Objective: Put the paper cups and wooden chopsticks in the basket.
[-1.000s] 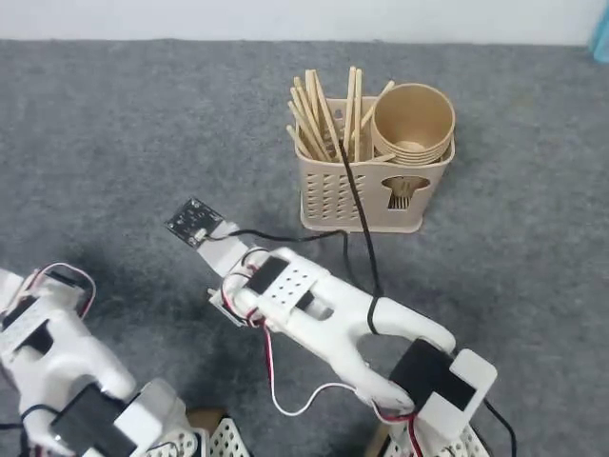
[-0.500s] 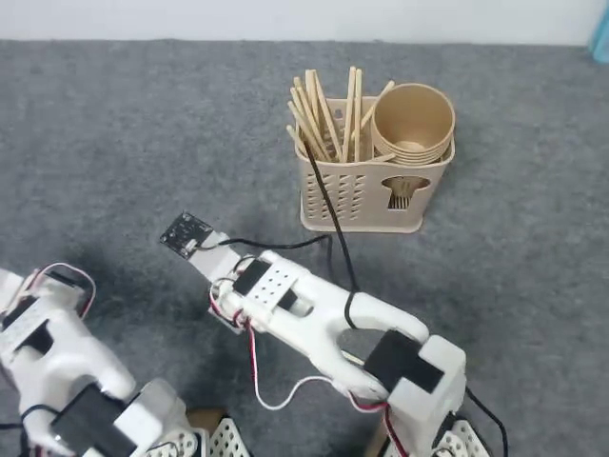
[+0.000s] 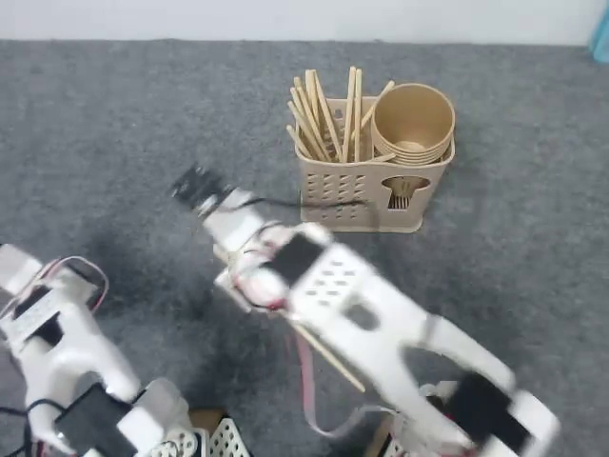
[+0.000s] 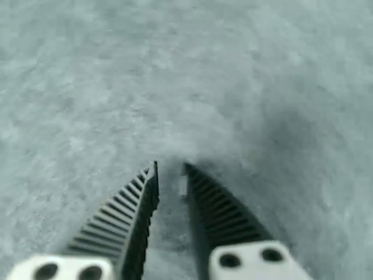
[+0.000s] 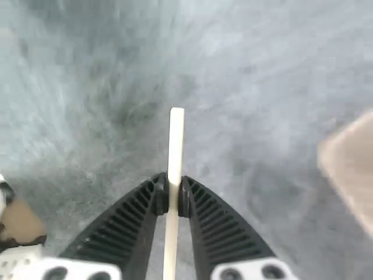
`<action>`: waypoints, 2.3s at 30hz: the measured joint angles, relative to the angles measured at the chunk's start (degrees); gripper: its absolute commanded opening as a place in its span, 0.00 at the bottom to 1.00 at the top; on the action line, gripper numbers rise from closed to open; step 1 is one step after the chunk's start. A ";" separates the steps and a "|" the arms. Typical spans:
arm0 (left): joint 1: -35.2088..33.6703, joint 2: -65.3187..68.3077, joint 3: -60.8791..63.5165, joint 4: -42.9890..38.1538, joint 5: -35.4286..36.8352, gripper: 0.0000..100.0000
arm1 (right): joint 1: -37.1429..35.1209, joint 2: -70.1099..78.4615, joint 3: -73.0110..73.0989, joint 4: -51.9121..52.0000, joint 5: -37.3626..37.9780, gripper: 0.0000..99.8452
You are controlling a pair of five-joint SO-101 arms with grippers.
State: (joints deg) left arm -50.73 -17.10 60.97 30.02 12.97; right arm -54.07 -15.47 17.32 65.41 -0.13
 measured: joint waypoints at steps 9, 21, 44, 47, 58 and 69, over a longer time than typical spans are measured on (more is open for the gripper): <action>11.87 -23.74 14.86 0.09 -3.96 0.02 | 9.49 -29.10 5.45 3.08 -0.79 0.01; 33.76 -60.13 29.89 12.40 -11.78 0.02 | 24.79 -50.55 13.98 -24.09 -6.68 0.01; 37.27 -85.98 35.87 26.46 -15.30 0.02 | 30.15 -16.53 16.53 -75.78 -6.95 0.01; 37.27 -85.98 35.87 26.46 -15.38 0.02 | 30.07 -11.78 16.53 -75.78 -6.95 0.01; 37.27 -85.98 35.87 26.46 -15.38 0.02 | 29.98 -8.26 21.36 -74.02 -6.95 0.21; 37.19 -85.98 35.87 26.46 -15.38 0.02 | 28.75 -24.09 12.92 -45.71 -7.03 0.21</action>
State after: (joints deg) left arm -13.54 -103.08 96.84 56.48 -2.42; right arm -25.32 -39.56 30.24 19.69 -7.16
